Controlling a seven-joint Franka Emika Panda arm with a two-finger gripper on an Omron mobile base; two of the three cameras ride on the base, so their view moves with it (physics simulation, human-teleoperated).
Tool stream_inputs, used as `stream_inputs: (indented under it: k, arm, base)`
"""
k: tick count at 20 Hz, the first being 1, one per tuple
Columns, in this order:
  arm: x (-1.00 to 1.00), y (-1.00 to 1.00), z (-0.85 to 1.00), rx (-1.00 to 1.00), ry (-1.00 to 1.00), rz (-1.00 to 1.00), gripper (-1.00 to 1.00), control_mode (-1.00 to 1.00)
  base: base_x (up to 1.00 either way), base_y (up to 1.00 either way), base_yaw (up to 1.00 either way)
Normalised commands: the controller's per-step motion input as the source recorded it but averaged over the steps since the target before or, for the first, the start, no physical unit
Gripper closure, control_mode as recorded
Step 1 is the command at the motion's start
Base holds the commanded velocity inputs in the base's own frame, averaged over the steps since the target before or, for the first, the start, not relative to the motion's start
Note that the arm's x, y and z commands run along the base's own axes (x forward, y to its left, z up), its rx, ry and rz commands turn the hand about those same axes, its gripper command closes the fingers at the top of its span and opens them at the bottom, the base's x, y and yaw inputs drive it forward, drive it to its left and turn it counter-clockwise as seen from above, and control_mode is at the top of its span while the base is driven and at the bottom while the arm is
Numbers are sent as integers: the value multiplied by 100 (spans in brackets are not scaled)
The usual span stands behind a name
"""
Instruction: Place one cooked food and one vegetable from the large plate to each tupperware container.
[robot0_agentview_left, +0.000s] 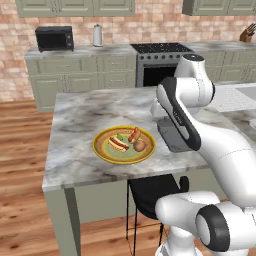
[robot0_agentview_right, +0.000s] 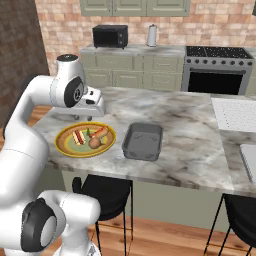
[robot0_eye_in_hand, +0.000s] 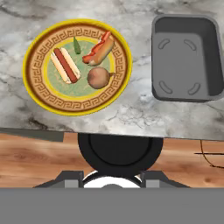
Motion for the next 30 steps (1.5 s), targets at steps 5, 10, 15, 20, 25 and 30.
stream_inputs:
  k: [5,10,15,20,25,30]
  arm:
    - [0,6,-5,1,0,0,-100,-100]
    - [25,7,-75,-3,8,-2,-100,-100]
    - [25,28,-50,-4,2,0,-100,-100]
    - [24,40,-48,-1,0,0,-100,-100]
    - [39,18,-44,0,-2,9,-100,-100]
    - [50,0,-39,0,-6,17,-100,-100]
  base:
    - [0,0,0]
    - [0,0,0]
    - [0,0,0]
    - [0,0,0]
    - [0,0,0]
    - [0,0,0]
